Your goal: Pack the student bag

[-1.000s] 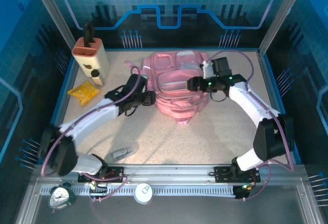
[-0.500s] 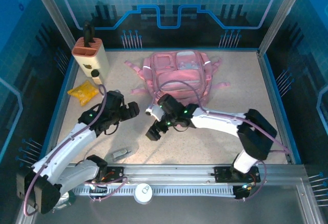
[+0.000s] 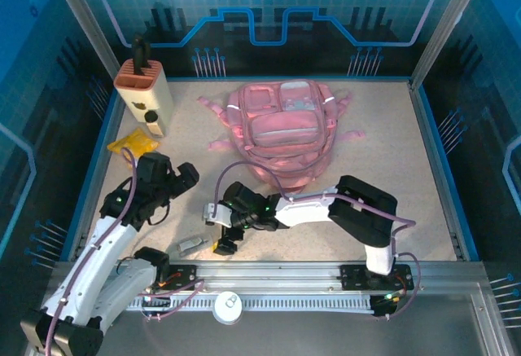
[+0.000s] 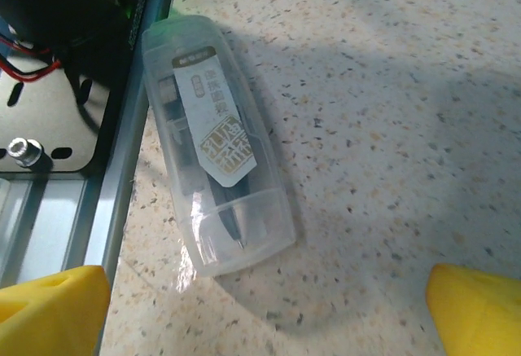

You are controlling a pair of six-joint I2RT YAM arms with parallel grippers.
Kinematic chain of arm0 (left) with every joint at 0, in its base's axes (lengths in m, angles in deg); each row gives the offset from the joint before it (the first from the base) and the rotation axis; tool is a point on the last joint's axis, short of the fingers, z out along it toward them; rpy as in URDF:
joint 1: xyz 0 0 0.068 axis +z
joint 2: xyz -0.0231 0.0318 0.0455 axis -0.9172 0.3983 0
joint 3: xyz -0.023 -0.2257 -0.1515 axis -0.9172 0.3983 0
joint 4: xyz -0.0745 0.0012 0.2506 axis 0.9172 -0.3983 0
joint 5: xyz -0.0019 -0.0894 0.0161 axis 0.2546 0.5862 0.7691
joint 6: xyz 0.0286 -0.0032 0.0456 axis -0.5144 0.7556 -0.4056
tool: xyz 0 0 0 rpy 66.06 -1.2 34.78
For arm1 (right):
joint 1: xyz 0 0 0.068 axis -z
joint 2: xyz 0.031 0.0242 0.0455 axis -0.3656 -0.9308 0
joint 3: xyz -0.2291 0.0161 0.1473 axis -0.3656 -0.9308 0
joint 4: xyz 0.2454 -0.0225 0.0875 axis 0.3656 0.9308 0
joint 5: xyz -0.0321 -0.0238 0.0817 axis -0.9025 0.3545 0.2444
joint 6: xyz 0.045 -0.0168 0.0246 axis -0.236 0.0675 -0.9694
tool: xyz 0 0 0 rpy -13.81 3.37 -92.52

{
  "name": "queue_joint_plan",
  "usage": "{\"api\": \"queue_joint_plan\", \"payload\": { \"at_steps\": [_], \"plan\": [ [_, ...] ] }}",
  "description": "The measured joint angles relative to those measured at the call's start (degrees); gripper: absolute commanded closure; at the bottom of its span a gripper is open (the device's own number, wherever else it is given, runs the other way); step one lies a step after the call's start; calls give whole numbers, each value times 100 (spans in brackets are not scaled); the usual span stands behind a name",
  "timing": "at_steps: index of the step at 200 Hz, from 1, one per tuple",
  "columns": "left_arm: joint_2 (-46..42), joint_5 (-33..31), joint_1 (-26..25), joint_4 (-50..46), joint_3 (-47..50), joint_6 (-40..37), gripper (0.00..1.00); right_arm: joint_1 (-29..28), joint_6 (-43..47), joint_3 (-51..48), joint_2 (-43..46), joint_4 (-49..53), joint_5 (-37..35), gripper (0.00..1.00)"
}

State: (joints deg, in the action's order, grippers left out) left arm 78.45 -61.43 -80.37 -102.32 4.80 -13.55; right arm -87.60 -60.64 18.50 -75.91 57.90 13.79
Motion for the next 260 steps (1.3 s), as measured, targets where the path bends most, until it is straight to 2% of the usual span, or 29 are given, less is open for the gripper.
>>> {"api": "queue_joint_plan", "payload": {
  "at_steps": [27,75,156,197,260],
  "plan": [
    [-92,-4,4,-103,4,79,1,-131,240,9,-317,-308,-11,1],
    [-105,-4,9,-144,9,118,1,-177,597,258,-636,-575,-37,11],
    [-114,0,20,-122,164,214,1,-308,1139,501,-881,-656,-116,37],
    [-114,0,20,-120,164,258,1,-339,1266,485,-881,-662,-83,47],
    [-111,2,20,-39,184,267,1,-354,1318,291,-765,-789,-144,53]
  ]
}}
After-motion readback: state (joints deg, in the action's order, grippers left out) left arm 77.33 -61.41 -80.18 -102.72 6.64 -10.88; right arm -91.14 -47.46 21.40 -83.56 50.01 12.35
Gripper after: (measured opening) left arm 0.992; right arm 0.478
